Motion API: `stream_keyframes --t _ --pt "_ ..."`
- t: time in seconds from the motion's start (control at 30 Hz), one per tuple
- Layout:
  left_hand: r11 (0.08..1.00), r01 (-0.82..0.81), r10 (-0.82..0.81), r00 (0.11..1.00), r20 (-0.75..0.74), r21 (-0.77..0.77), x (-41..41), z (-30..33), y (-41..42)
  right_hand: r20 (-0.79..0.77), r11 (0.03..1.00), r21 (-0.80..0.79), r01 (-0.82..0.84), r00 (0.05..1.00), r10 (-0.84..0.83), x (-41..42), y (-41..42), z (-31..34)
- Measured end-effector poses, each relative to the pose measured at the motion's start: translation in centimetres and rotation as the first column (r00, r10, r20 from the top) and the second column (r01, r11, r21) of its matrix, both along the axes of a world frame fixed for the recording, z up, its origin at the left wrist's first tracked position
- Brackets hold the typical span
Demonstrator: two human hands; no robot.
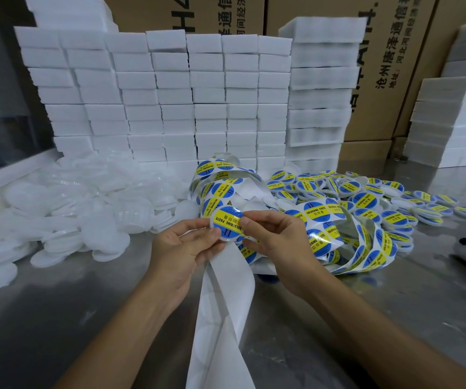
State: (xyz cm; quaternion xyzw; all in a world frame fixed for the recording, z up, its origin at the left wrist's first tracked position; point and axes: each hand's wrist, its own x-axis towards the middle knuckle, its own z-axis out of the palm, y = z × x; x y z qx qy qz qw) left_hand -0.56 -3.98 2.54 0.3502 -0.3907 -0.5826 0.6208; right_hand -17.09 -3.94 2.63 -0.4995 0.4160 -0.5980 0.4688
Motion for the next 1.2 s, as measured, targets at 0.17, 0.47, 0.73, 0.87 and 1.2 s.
stream_keyframes --t 0.17,0.47,0.73,0.87,1.2 --pt "1.0 -0.008 0.008 1.0 0.002 -0.007 0.0 0.0 0.0 0.008 1.0 -0.003 0.012 1.0 -0.012 0.1 0.0 0.0" --pt "0.999 -0.042 0.042 0.999 0.015 -0.012 -0.2 0.1 0.1 -0.032 0.998 -0.045 0.05 0.998 -0.052 0.2 0.2 0.0" --pt "0.996 -0.074 0.076 0.996 0.041 -0.047 -0.5 0.2 0.5 -0.159 0.977 -0.156 0.144 0.973 -0.169 0.2 0.1 -0.2" --pt "0.992 -0.093 0.101 0.99 0.099 -0.081 -0.8 0.2 0.6 -0.22 0.95 -0.217 0.224 0.937 -0.271 0.3 -0.1 -0.2" --pt "0.993 -0.039 0.047 0.997 0.068 -0.111 -1.2 0.2 1.0 -0.317 0.891 -0.343 0.298 0.856 -0.408 0.8 0.2 -0.6"
